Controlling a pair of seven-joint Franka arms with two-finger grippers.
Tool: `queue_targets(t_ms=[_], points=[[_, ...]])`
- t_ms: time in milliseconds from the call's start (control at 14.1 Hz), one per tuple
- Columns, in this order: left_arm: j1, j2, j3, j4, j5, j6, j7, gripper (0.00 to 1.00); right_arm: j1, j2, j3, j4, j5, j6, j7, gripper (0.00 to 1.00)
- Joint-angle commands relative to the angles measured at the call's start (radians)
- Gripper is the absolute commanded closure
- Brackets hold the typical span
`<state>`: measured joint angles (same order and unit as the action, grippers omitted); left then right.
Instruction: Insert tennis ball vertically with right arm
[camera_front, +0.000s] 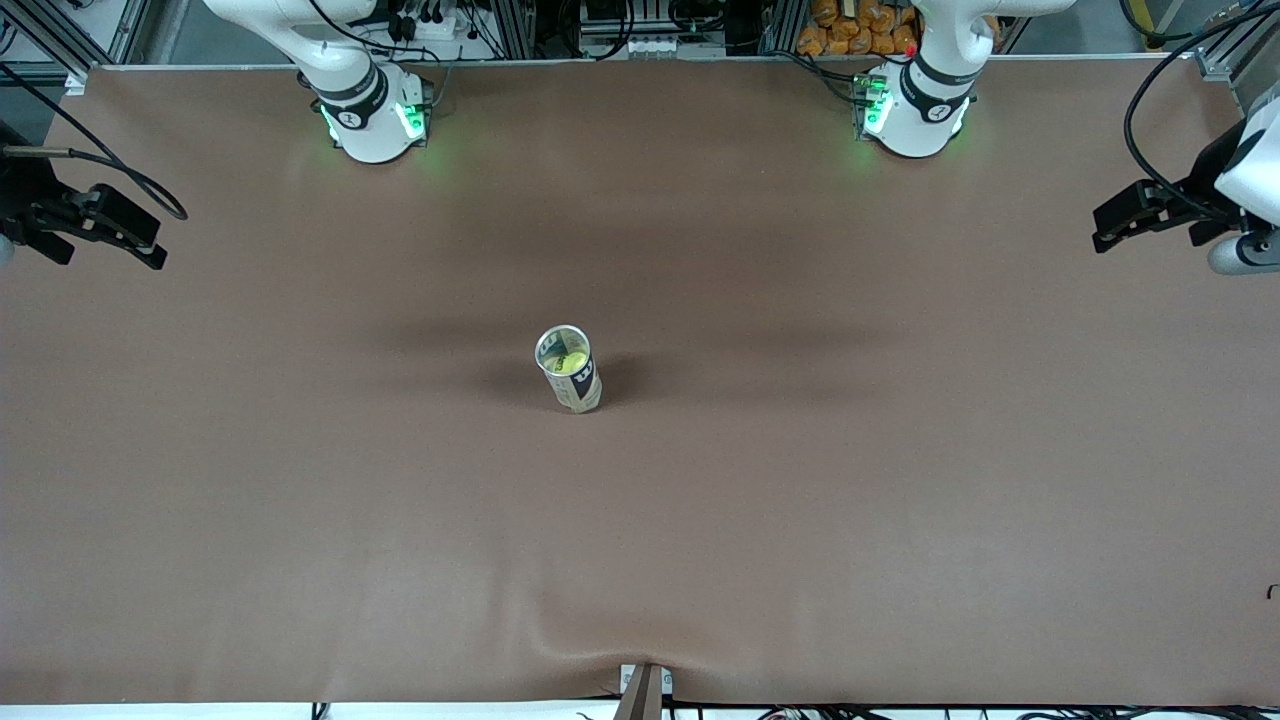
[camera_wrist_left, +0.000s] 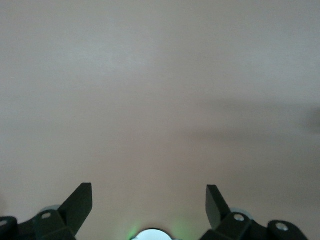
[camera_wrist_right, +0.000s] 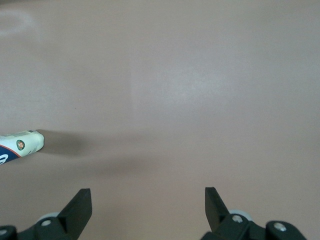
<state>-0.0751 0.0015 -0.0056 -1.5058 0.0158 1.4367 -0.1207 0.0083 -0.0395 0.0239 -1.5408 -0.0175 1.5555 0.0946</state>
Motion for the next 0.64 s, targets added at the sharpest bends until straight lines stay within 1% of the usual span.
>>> queue_targets(t_ms=[0,142,213,284,355,569], points=[[0.012,-0.009,-0.031,0.01,-0.027,-0.035,-0.008,0.0,0.004,0.012,-0.002,0.022,0.001,-0.009,-0.007,0.0],[0.014,-0.012,-0.03,0.012,-0.023,-0.059,-0.005,0.0,0.006,0.01,-0.002,0.022,0.002,-0.011,-0.007,0.0],[-0.003,-0.024,-0.013,0.013,-0.017,-0.059,-0.004,0.0,0.006,0.01,-0.002,0.022,0.001,-0.009,-0.007,0.0],[-0.002,-0.024,0.001,0.034,-0.008,-0.059,-0.004,0.0,0.004,0.012,-0.002,0.022,0.002,-0.009,-0.007,0.0],[0.011,-0.012,0.0,0.06,-0.007,-0.059,0.006,0.0,0.004,0.01,-0.002,0.022,0.002,-0.011,-0.007,0.0],[0.012,-0.006,0.001,0.068,-0.005,-0.059,0.009,0.0,0.004,0.01,-0.002,0.022,0.002,-0.011,-0.007,0.0]])
